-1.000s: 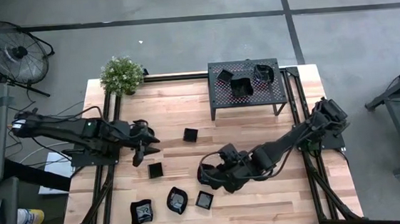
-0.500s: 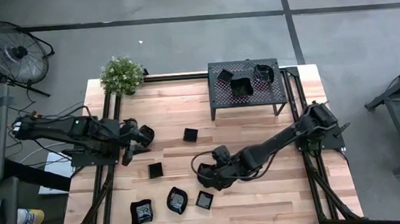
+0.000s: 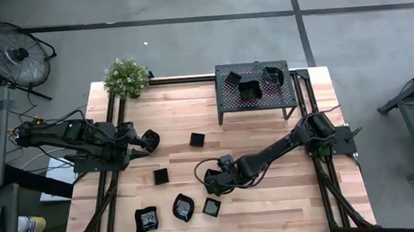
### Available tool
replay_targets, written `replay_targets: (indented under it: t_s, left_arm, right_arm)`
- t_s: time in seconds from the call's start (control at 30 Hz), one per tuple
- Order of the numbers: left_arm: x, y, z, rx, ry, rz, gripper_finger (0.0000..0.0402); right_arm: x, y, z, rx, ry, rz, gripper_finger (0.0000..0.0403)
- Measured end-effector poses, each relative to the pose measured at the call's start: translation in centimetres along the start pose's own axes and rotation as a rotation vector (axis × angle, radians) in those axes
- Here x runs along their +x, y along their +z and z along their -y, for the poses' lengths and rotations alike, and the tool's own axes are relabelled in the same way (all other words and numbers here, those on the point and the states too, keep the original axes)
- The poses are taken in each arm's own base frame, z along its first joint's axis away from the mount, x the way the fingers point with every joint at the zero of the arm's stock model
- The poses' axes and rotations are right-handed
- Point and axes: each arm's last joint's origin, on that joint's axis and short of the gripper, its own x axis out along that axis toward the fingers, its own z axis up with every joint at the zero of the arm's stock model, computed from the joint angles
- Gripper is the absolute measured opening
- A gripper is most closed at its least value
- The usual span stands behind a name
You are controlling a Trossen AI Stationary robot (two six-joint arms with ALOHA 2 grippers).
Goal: Pick & Place Mini shaped plates
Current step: Stack the black leaf-shaped plate on top of the black leaf-shaped plates on the shelf
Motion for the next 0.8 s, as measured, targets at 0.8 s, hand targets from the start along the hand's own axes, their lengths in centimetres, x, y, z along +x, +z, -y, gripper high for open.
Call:
replay_targets:
  t_s: [0.8]
  left_arm:
    - [0.00, 0.02, 0.02, 0.007, -0.004, 0.001, 0.0195]
  right_arm:
    - [1.05, 0.78, 0.79, -0.098, -0.097, -0.002, 0.0074]
